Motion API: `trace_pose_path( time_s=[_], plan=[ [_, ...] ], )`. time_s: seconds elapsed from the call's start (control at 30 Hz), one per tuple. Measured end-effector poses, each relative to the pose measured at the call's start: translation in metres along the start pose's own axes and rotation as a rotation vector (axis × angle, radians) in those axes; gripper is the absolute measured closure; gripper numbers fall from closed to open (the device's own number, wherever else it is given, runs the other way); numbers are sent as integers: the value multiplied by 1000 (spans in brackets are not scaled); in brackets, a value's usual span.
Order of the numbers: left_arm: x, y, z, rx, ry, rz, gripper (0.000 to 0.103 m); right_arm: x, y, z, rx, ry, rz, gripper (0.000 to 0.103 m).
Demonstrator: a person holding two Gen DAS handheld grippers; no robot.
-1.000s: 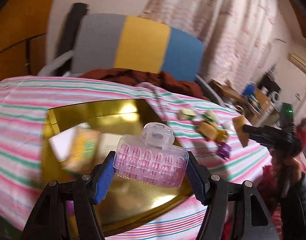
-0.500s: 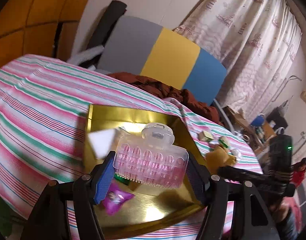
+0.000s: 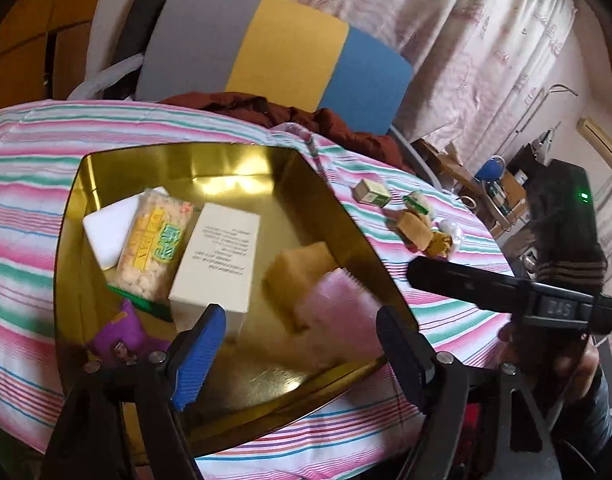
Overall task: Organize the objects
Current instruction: 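Carry the hair clip and yellow sponge into the gold tray and open both tools, then lift both tools away from the gold tray, then move both tools back over the remaining loose items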
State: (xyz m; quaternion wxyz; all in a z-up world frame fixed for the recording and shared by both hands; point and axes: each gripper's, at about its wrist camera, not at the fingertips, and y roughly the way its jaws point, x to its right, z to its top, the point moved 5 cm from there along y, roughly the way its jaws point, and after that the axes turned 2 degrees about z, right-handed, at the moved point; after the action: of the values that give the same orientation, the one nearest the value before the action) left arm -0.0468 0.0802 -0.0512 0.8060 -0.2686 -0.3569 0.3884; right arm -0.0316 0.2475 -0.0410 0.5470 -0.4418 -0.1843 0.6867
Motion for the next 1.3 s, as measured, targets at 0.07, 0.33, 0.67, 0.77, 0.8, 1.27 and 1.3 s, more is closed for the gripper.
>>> trace_pose_path(
  time_s=[0.07,0.33,0.67,0.77,0.8,1.27,1.3],
  plan=[
    [-6,-3,1,10,-6,31,24,0,-1,-2,3,-10,-18,6],
    [-22,-29,14,106,2,215,24,0,1,-8,14,-34,-70,5],
    [-20,-33,15,139,45,437,24,-14,-9,-10,71,-139,-167,4],
    [-17,-31,15,138,57,447,24,-15,-12,-9,86,-154,-187,2],
    [-15,-31,14,138,63,449,24,-15,-13,-8,92,-156,-193,1],
    [10,-16,11,101,160,417,23,45,-41,1,141,-53,-287,0],
    [11,-14,11,97,162,409,23,51,-43,2,142,-42,-297,0]
  ],
)
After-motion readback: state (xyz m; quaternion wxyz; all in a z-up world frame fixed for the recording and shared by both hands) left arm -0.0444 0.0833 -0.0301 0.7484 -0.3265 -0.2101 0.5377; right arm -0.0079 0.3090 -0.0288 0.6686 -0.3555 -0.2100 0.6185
